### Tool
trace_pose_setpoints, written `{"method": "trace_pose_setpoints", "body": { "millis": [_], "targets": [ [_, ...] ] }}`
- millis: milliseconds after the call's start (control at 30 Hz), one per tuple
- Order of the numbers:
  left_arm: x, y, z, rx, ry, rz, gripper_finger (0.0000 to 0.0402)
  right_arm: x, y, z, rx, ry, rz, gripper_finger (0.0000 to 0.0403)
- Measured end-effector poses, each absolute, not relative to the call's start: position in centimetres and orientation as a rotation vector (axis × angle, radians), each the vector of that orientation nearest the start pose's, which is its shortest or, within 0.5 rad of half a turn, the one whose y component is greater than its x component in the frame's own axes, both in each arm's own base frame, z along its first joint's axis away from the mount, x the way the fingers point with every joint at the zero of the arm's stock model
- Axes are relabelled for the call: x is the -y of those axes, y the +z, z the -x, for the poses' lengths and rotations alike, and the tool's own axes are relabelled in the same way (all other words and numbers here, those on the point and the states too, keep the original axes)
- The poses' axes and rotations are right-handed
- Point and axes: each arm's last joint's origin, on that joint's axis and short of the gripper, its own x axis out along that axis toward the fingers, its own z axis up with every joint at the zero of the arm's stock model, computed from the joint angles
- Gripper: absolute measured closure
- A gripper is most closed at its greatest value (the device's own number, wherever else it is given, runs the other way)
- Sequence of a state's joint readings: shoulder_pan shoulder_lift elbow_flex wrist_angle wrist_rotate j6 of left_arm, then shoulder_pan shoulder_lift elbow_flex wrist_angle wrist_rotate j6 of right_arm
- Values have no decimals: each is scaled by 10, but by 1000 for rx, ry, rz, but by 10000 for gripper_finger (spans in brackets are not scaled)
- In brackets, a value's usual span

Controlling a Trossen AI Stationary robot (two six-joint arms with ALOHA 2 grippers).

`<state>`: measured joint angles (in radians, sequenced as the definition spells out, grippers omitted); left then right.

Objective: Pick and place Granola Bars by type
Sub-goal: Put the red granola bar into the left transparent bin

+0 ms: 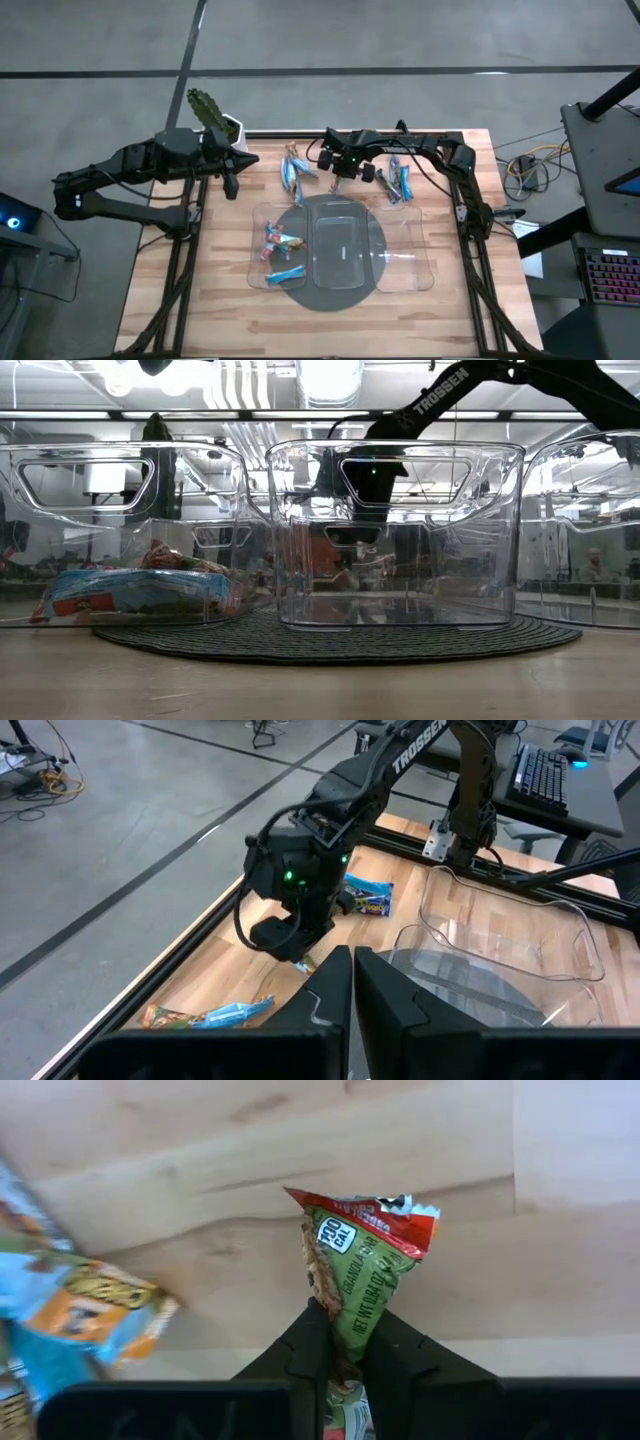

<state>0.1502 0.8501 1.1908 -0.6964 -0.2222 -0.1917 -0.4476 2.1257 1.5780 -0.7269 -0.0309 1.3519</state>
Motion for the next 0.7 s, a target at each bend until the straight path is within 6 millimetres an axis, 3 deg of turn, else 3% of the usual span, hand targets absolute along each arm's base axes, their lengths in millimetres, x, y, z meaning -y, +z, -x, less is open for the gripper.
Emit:
{"method": "trace_pose_setpoints", "body": {
  "millis": [167,367,533,700],
  "targets": [
    [-28,407,-144,-322,401,174,401,189,183,-379,-783,-1135,-1380,365],
    [-28,407,-143,-319,400,164,401,184,234,-368,-702,-1013,-1230,365],
    [-27,410,-137,-301,398,162,401,161,285,-362,-612,-839,-1095,365],
    [-26,413,-129,-277,393,144,401,126,323,-359,-540,-677,-997,365]
  ]
}}
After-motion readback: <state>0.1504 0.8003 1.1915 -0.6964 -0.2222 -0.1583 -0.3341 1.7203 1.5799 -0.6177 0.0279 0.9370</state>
